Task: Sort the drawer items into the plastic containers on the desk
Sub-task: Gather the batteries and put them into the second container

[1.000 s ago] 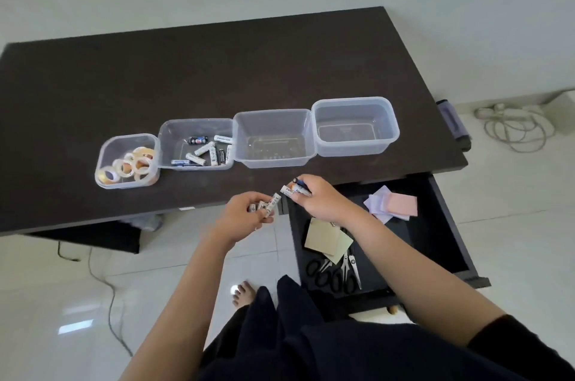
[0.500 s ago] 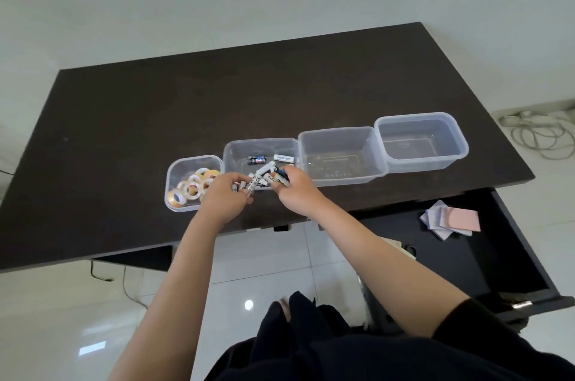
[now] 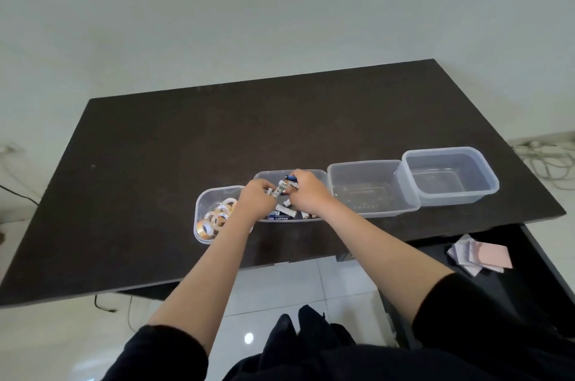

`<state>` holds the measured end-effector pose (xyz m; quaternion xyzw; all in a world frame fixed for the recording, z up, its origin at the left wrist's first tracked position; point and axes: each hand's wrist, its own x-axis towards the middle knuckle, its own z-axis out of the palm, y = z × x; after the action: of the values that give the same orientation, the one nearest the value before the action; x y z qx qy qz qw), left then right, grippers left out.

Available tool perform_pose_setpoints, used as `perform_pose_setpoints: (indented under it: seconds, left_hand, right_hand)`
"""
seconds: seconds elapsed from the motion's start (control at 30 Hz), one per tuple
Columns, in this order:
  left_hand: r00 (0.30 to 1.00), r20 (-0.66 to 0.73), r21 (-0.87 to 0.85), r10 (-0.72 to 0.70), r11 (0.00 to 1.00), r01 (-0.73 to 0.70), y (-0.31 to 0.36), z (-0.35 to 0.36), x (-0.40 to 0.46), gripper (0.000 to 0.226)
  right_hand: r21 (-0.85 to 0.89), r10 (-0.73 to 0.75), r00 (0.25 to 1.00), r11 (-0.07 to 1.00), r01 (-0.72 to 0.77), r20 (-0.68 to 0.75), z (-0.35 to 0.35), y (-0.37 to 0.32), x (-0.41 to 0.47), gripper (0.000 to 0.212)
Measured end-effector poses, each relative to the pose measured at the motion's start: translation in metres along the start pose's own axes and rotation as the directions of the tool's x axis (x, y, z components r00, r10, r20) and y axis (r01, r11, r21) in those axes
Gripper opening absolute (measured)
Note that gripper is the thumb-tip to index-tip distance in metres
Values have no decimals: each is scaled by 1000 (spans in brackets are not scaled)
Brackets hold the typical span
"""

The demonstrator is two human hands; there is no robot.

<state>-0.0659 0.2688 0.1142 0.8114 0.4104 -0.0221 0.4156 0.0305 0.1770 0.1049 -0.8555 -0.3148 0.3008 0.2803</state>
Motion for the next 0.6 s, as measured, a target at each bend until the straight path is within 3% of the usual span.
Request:
perform_pose_setpoints:
  seconds: [0.17,0.43,0.6]
  left_hand:
    - [999,44,48,30,998,-32,0,11,11,26]
    - [990,50,-14,131,991,-130,-5,16,10,48]
    - [973,-107,-99,202,972,-213,-4,29,-9,39]
  right_hand:
    - [-30,-27,999,999,26,-19,6,9,10,24]
    - [88,-67,994,993,74,-87,8,27,20,22]
    - [132,-135,984,980,149,-115,-5,32,5,27]
